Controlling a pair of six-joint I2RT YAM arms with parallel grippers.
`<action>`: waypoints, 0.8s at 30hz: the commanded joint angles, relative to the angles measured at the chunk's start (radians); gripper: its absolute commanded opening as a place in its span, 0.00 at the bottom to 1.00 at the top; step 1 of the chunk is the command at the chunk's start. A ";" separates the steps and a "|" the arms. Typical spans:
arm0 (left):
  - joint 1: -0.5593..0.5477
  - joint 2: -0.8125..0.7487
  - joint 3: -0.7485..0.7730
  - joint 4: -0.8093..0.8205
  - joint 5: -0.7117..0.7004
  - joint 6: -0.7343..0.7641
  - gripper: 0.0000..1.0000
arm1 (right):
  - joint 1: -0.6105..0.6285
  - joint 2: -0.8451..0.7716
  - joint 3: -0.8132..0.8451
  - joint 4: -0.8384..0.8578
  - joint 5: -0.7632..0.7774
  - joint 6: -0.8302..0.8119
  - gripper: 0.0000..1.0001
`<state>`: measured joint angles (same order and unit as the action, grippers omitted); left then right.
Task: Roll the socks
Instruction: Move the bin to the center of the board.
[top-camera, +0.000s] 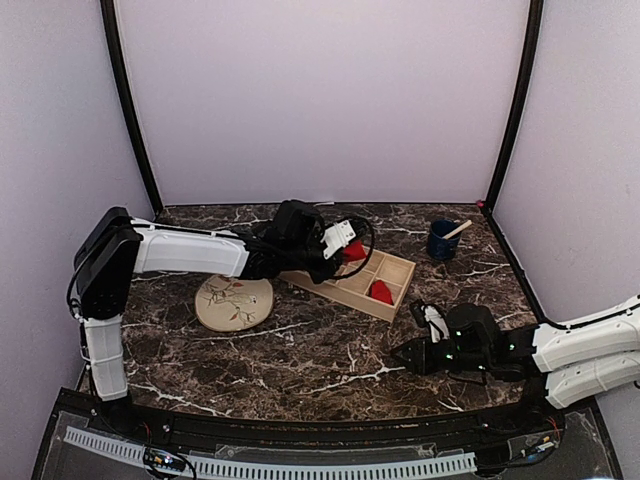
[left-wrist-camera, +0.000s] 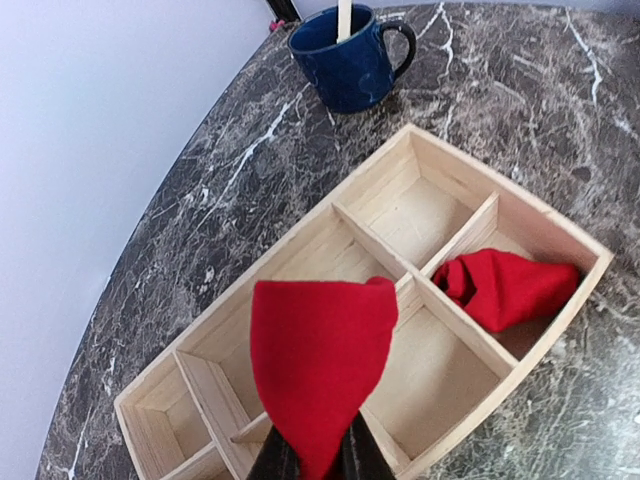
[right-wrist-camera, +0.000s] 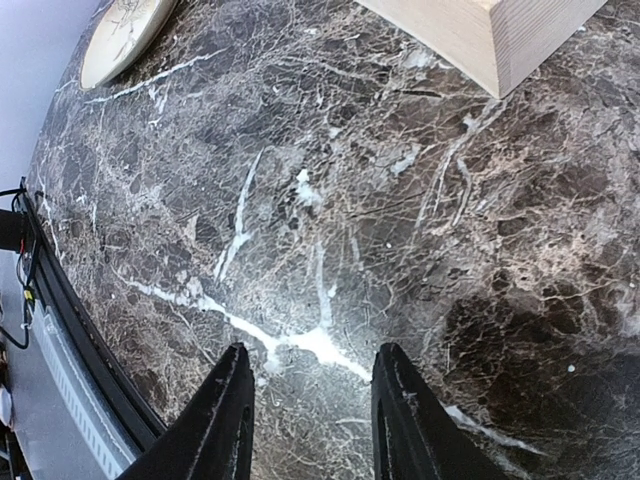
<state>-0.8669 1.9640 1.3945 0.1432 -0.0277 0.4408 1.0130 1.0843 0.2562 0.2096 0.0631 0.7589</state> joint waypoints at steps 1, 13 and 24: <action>-0.002 0.040 0.036 0.058 -0.036 0.111 0.04 | -0.007 0.005 0.015 0.038 0.033 -0.022 0.37; -0.033 0.116 0.066 0.026 -0.029 0.201 0.04 | -0.010 0.054 0.028 0.056 0.026 -0.036 0.37; -0.049 0.199 0.168 -0.104 -0.041 0.191 0.04 | -0.019 -0.004 0.052 -0.020 0.057 -0.049 0.38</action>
<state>-0.9085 2.1368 1.5082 0.1127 -0.0574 0.6338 1.0035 1.1110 0.2680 0.2165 0.0849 0.7303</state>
